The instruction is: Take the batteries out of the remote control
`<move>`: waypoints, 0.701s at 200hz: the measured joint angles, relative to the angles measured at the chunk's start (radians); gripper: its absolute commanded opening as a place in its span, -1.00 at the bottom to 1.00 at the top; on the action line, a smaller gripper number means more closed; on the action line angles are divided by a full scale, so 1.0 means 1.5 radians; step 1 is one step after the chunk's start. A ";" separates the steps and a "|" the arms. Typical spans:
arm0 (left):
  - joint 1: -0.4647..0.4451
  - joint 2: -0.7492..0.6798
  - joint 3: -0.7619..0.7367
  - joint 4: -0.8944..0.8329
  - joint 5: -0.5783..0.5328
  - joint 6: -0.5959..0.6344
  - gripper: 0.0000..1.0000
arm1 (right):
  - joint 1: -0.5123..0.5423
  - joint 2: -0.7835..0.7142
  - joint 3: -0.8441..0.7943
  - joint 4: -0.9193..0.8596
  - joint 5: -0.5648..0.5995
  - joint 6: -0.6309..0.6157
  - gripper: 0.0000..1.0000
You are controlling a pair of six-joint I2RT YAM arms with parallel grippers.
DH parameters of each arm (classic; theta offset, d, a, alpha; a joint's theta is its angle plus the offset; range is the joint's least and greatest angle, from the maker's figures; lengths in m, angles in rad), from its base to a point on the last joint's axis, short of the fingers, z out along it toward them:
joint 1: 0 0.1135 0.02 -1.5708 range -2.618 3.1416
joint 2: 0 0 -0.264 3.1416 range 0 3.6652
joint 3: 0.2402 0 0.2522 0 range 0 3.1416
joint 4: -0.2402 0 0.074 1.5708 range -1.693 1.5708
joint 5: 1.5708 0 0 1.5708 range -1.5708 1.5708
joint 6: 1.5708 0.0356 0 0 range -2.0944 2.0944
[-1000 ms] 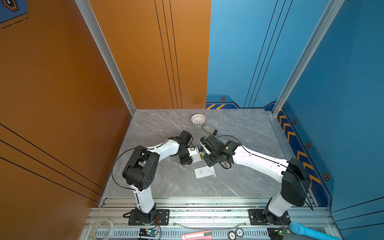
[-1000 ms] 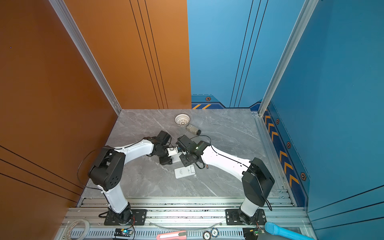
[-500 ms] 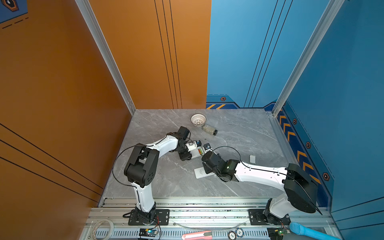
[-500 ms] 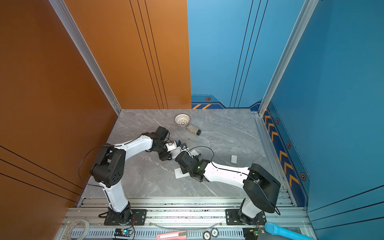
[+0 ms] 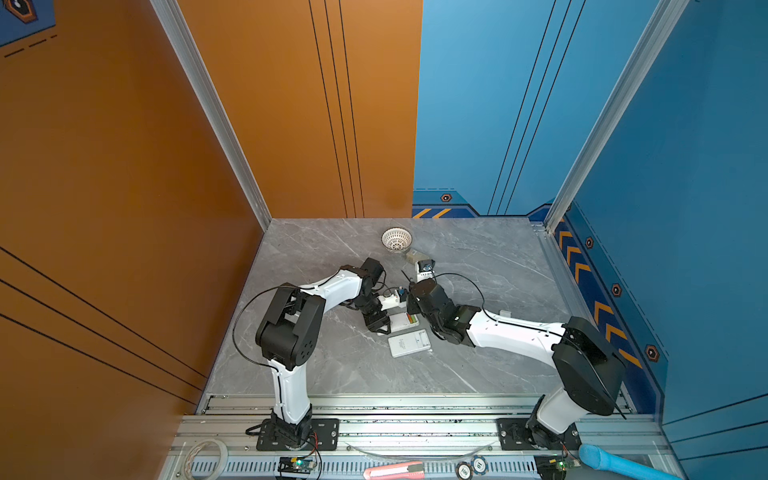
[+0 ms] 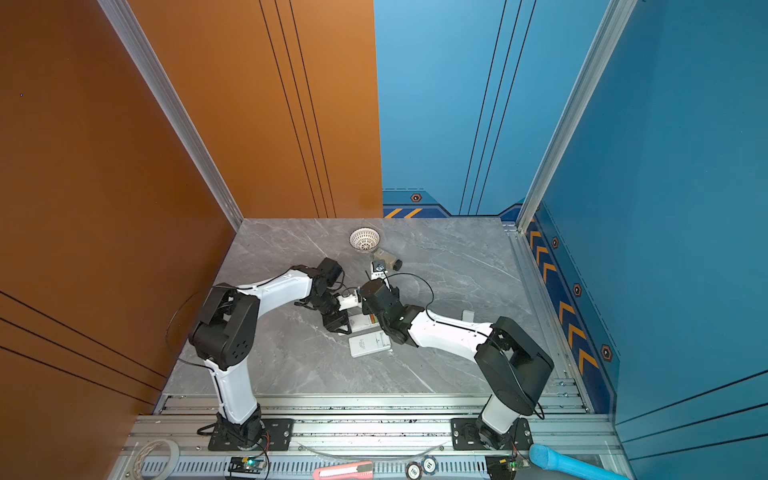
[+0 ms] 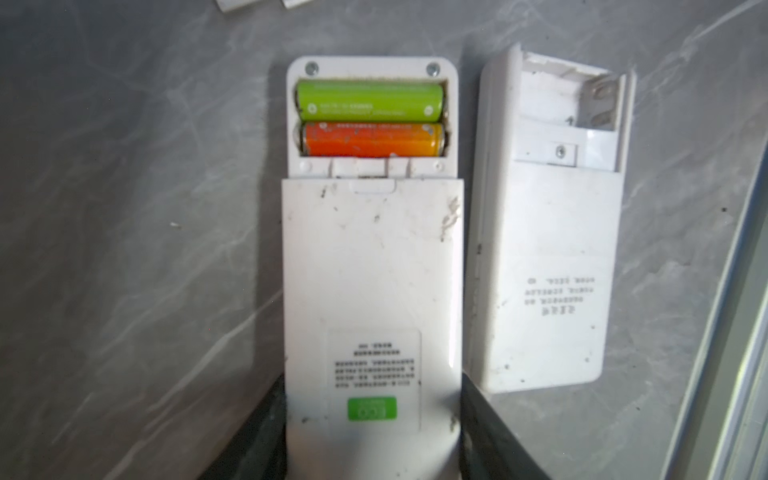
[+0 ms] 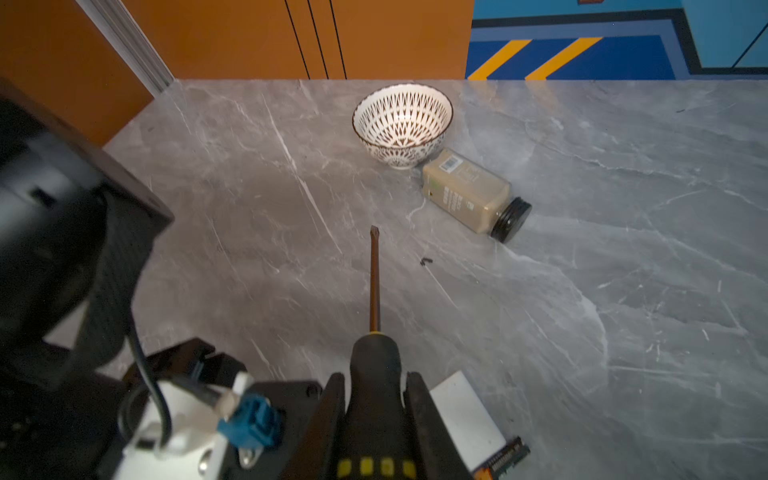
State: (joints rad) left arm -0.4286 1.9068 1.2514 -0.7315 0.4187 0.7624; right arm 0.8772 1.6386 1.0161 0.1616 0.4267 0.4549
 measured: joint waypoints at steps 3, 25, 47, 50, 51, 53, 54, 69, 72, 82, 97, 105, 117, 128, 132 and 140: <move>0.001 0.001 0.000 -0.002 0.001 0.000 -1.00 | -0.001 0.000 0.005 -0.001 -0.001 0.000 -1.00; 0.010 0.001 0.000 -0.007 0.002 -0.002 -1.00 | -0.013 0.000 0.038 -0.022 -0.024 -0.001 -1.00; 0.021 -0.002 -0.005 0.008 -0.009 -0.003 -1.00 | -0.042 -0.007 0.061 -0.089 -0.078 -0.001 -1.00; 0.021 -0.004 -0.008 0.012 -0.013 -0.003 -1.00 | -0.047 -0.009 0.062 -0.101 -0.086 -0.001 -1.00; 0.021 -0.005 -0.010 0.014 -0.014 -0.003 -1.00 | -0.049 -0.009 0.062 -0.104 -0.089 -0.001 -1.00; 0.022 -0.006 -0.012 0.017 -0.016 -0.003 -1.00 | -0.052 -0.011 0.063 -0.113 -0.096 -0.001 -1.00; 0.022 -0.008 -0.014 0.021 -0.018 -0.003 -1.00 | -0.054 -0.012 0.064 -0.116 -0.099 -0.001 -1.00; 0.021 -0.032 -0.045 0.050 -0.047 -0.002 -1.00 | -0.084 -0.016 0.085 -0.195 -0.164 -0.002 -1.00; 0.021 -0.037 -0.051 0.055 -0.052 -0.002 -1.00 | -0.090 -0.016 0.092 -0.211 -0.177 -0.002 -1.00; 0.018 -0.056 -0.072 0.072 -0.075 -0.002 -1.00 | -0.105 -0.012 0.121 -0.271 -0.223 -0.006 -1.00; 0.011 -0.080 -0.103 0.102 -0.111 0.000 -0.88 | -0.119 -0.006 0.178 -0.358 -0.281 -0.013 -1.00; 0.009 -0.090 -0.115 0.115 -0.126 0.000 -0.48 | -0.119 -0.002 0.207 -0.395 -0.307 -0.020 -1.00; 0.004 -0.101 -0.131 0.135 -0.142 0.000 -0.05 | -0.117 0.006 0.245 -0.441 -0.343 -0.028 -1.00; 0.001 -0.111 -0.151 0.157 -0.155 -0.001 0.12 | -0.113 0.016 0.274 -0.480 -0.366 -0.037 -1.00; 0.000 -0.114 -0.156 0.164 -0.158 -0.001 0.16 | -0.113 0.020 0.282 -0.492 -0.372 -0.040 -1.00; -0.002 -0.119 -0.167 0.177 -0.163 -0.003 0.21 | -0.111 0.029 0.298 -0.519 -0.382 -0.047 -1.00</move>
State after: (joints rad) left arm -0.4309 1.7283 1.0016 -0.4660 0.1749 0.7582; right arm 0.7109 1.6817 1.4631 -0.6163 -0.1467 0.3851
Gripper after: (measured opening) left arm 0.577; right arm 0.248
